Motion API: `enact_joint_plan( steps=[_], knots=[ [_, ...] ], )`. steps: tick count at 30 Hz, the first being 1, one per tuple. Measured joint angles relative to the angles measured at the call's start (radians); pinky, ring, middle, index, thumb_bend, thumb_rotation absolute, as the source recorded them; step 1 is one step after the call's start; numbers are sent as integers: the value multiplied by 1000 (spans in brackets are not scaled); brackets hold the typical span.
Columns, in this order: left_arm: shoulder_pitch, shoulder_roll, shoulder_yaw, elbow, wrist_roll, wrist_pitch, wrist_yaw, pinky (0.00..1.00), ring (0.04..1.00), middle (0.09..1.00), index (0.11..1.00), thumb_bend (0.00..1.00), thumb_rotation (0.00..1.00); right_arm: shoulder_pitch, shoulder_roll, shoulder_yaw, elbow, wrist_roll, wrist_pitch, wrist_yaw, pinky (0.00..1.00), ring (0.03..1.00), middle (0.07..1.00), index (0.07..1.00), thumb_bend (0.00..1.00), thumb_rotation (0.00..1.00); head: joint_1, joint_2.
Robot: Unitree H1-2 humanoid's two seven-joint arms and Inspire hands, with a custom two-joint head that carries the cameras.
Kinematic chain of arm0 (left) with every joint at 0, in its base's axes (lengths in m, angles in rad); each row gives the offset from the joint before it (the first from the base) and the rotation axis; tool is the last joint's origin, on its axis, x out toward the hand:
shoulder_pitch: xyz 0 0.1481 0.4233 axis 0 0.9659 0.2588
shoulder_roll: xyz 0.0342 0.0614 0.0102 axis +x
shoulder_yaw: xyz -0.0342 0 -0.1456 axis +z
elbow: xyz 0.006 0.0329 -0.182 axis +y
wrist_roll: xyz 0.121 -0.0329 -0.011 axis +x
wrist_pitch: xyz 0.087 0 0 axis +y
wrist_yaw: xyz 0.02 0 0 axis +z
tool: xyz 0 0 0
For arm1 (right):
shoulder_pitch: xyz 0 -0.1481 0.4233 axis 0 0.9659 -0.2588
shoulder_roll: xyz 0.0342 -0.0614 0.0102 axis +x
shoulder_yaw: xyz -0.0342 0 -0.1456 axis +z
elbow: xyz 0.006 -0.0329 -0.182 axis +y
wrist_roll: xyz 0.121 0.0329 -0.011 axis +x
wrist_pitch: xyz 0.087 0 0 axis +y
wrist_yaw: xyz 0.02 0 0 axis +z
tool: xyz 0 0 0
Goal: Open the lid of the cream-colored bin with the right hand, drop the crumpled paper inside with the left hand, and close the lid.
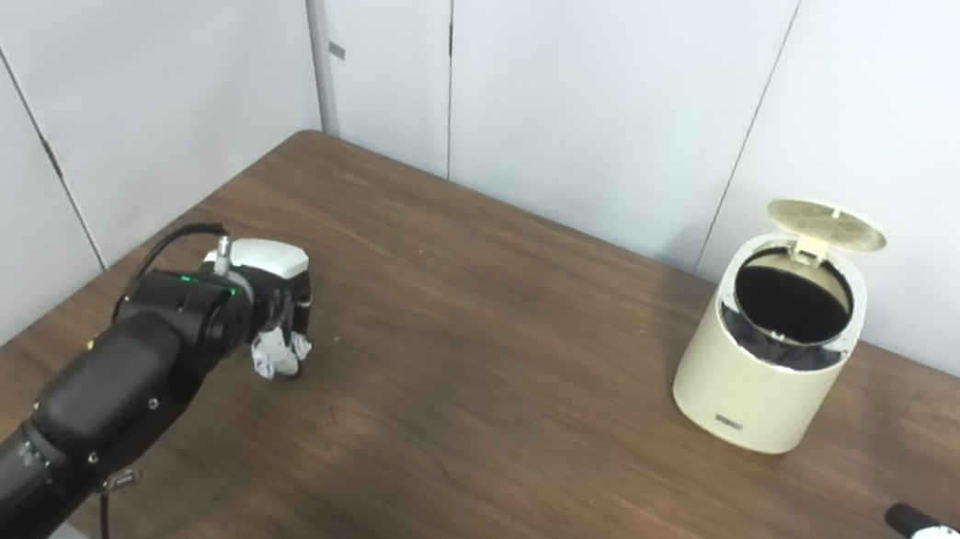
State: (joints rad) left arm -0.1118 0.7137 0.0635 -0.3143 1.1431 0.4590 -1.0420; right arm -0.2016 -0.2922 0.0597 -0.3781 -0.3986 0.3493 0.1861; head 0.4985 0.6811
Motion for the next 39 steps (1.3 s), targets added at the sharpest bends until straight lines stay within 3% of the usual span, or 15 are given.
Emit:
enact_joint_plan(
  steps=[10, 16, 23, 29, 34, 36, 39],
  knots=[
    [28, 4, -10, 3, -50, -16, 126, 387, 407, 506, 492, 502, 0, 1, -1, -5, 0, 0, 1, 2, 557, 847, 983, 998, 832, 417, 0, 0],
    [33, 18, -23, 2, -76, -32, 165, 401, 418, 484, 493, 503, 0, 1, -2, -5, 0, 0, 1, 3, 545, 850, 981, 993, 827, 403, -2, 0],
    [38, 25, -42, -50, -95, -80, 167, 310, 390, 462, 510, 503, 0, 0, -2, -5, 0, 0, 1, 3, 576, 854, 975, 991, 823, 402, 0, 0],
    [5, 36, -46, -91, -114, -110, 159, 384, 451, 497, 482, 505, 0, 0, -2, -4, 0, 0, 1, 4, 584, 866, 981, 994, 818, 380, 0, -2],
    [-57, 40, -49, -94, -82, -113, 136, 344, 428, 510, 484, 504, 0, -2, -2, -4, 6, -1, 1, 4, 587, 864, 979, 992, 822, 380, -9, -6],
    [-78, 40, -50, -99, -80, -122, 135, 415, 454, 513, 471, 504, 0, -3, -2, -4, 13, -1, 0, 4, 577, 859, 981, 992, 819, 372, -12, -8],
    [-109, 39, -49, -94, -95, -157, 176, 398, 431, 473, 499, 505, 0, -5, -2, -2, 21, -1, 0, 4, 581, 854, 981, 996, 828, 383, -23, -11]
  ],
)
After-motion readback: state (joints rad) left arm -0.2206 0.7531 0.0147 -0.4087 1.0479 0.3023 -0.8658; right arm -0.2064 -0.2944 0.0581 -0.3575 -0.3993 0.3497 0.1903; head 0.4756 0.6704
